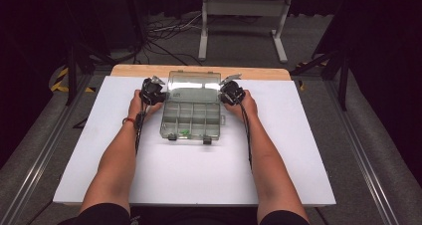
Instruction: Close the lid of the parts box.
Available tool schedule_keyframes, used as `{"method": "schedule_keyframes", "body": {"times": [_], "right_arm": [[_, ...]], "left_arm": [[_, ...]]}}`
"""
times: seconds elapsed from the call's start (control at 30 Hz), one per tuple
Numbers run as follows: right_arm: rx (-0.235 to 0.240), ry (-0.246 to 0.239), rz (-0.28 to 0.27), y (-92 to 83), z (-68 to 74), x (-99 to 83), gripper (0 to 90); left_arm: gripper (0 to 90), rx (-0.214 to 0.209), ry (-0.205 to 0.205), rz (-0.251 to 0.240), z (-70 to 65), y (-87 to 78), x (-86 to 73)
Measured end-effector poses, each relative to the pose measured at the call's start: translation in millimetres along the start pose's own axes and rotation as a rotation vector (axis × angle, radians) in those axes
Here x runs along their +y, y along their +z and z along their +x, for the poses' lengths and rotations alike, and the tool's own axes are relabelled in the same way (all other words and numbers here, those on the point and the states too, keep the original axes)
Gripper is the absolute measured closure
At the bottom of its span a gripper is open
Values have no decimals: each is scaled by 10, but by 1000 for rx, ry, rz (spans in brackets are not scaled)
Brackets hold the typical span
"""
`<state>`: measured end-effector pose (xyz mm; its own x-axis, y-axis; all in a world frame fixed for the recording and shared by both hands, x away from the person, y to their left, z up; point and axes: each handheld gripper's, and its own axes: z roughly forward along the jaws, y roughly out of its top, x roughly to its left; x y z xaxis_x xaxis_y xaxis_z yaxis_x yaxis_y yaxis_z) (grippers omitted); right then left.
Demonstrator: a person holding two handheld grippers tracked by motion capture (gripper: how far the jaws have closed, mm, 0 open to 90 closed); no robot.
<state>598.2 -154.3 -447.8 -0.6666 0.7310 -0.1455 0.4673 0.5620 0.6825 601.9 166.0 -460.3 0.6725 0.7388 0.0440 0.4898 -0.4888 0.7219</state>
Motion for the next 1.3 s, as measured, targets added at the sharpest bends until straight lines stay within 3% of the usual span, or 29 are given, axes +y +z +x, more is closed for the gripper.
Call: {"method": "schedule_keyframes", "body": {"times": [0.33,1.07,1.3], "right_arm": [[-27,38,-35,11,15,9,900],[-74,43,-98,-51,8,119,900],[-83,24,-107,-83,0,152,900]], "left_arm": [[896,7,-22,-37,9,-19,16],[897,33,-30,-72,45,-77,121],[897,53,-31,-83,42,-114,170]]}}
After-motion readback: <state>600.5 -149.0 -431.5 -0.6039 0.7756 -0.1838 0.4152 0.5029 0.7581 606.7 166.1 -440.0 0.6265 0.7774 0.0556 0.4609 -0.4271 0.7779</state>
